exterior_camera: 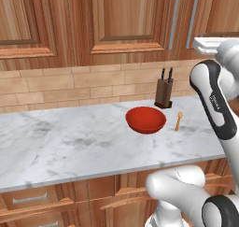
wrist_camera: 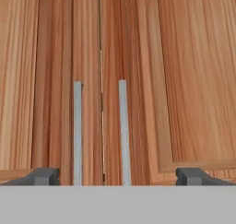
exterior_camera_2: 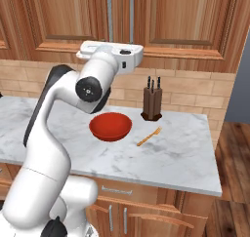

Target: Pick the pan from the cabinet and place it on the stove. Then turn on the stove burner for the pan.

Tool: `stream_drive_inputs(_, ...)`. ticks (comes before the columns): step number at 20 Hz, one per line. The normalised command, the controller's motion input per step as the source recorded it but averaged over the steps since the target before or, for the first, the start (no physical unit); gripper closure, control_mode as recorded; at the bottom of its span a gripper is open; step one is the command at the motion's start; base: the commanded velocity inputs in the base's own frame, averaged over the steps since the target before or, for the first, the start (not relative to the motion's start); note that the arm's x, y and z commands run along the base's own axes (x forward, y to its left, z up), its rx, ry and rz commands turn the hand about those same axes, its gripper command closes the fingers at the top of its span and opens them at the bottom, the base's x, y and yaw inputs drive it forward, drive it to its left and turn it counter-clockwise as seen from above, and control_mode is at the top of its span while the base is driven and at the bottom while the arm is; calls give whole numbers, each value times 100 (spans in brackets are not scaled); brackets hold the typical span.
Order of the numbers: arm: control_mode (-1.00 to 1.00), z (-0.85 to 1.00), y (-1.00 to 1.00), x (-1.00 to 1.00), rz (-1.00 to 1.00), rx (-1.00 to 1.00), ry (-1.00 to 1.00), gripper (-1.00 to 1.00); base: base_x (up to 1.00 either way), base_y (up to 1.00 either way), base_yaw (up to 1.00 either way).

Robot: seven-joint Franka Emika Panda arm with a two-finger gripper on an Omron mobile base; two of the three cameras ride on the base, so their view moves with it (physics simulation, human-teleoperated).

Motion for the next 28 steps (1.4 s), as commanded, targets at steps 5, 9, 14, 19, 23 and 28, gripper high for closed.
stream_drive_inputs(5,-100,-1,0,38,0,-1,0,-100,0,0,0)
stream_drive_inputs(9,-100,0,0,47,1,-6,0,-100,0,0,0)
stream_drive_inputs(14,-100,0,0,41,1,-5,0,-100,0,0,0)
stream_drive_inputs(19,-100,-1,-10,36,1,-5,0,-100,0,0,0)
stream_drive_inputs(23,-100,0,-14,29,1,0,0,-100,0,0,0)
stream_drive_inputs(28,-100,0,-10,32,1,0,0,-100,0,0,0)
